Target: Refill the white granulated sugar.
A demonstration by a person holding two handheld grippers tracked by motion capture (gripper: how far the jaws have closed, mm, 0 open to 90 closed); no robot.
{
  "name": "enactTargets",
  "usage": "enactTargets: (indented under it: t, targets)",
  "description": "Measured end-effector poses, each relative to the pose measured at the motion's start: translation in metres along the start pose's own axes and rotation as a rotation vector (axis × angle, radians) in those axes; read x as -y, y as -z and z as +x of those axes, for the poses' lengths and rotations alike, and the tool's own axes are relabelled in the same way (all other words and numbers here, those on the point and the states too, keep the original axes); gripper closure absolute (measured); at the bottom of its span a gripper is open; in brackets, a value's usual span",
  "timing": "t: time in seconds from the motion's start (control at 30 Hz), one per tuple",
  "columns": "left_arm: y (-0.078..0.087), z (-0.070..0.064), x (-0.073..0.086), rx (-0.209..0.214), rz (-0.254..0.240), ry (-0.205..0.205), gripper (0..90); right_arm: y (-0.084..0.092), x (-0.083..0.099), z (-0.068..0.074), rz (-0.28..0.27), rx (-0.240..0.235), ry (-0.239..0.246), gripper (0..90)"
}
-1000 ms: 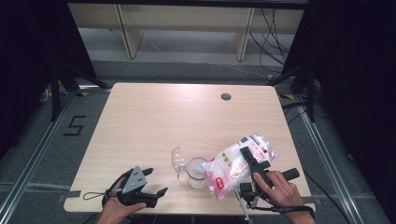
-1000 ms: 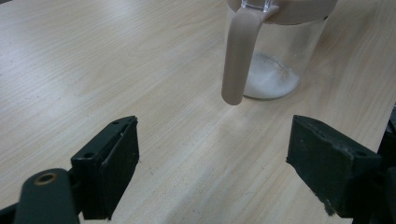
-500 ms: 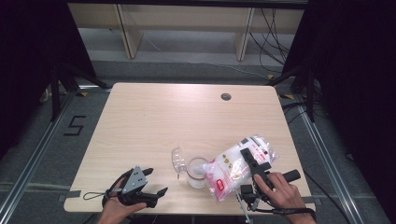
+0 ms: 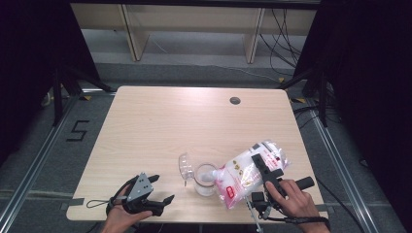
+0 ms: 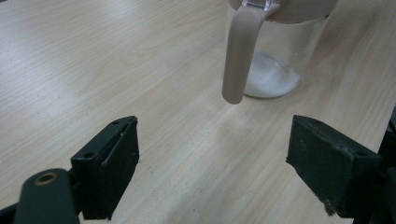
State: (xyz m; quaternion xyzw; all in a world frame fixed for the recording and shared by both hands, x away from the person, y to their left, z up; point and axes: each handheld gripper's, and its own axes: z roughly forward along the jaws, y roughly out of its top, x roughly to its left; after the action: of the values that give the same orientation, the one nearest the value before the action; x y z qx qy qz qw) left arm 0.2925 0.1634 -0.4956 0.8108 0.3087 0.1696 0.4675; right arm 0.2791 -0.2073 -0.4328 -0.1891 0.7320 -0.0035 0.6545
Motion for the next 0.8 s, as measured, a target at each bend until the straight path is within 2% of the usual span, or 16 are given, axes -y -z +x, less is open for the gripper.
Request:
enactTargets:
  t: [0.1,0.13,0.2,0.23,0.27,0.43,0.47,0.5,0.53,0.57,0.63,0.67,0.7,0.77,0.8]
  targets:
    - [-0.0004,-0.0005,0.0003,-0.003,-0.005,-0.001,16.4,-0.0004,0.0005,-0.0001,-0.001,0.004,-0.014,52.1]
    - [-0.0002,-0.0004,0.0003,-0.005,-0.004,0.001,16.4,0.0006,0.0019,-0.0021,-0.002,0.01,0.017,52.2]
    - [0.0006,0.0009,-0.0001,-0.008,0.004,-0.014,16.3,0.003,0.0035,-0.0027,0.012,-0.006,0.015,52.3]
    - [0.0003,0.0008,0.0001,-0.005,0.005,-0.006,16.3,0.0036,0.0043,-0.0013,0.008,0.002,0.008,52.4]
    - [0.0002,0.0003,0.0002,-0.009,0.0,-0.005,16.3,0.0049,0.0039,0.0008,0.021,0.001,-0.021,52.4]
    - [-0.0002,-0.0005,0.0003,-0.004,-0.005,-0.001,16.3,0.002,0.0015,-0.0001,-0.008,0.002,-0.014,52.6]
    - [0.0006,0.0004,0.0002,-0.005,-0.003,-0.005,16.3,0.0012,0.002,0.0013,-0.003,0.0,-0.046,52.6]
    - [0.0006,0.0004,0.0002,-0.005,-0.003,-0.005,16.4,0.0012,0.002,0.0013,-0.003,0.0,-0.046,52.6]
    - [0.0009,0.0019,-0.0002,-0.005,-0.002,-0.029,16.4,0.0015,0.0022,0.0017,0.004,0.0,-0.042,52.7]
    - [0.0003,0.0004,0.0004,-0.005,-0.003,-0.002,16.4,0.0015,0.0025,0.0002,0.002,-0.001,-0.013,52.7]
    - [0.0,0.0016,-0.0003,-0.002,-0.002,-0.034,16.4,0.0022,0.0045,0.0014,0.005,0.003,-0.023,52.8]
    - [0.0002,0.0012,-0.0005,-0.004,0.003,-0.037,16.4,0.0033,0.0053,0.0023,0.017,-0.005,-0.039,52.8]
    - [0.0002,0.0011,-0.0005,-0.004,0.003,-0.037,16.4,0.0033,0.0054,-0.0012,0.01,-0.01,0.002,52.8]
    - [0.0001,0.0012,-0.0005,-0.006,0.002,-0.032,16.3,0.0044,0.0053,-0.0016,0.024,-0.019,-0.001,52.9]
    - [0.0002,0.0016,-0.0005,-0.008,0.005,-0.033,16.4,0.0038,0.0054,0.0004,0.018,-0.015,-0.023,53.0]
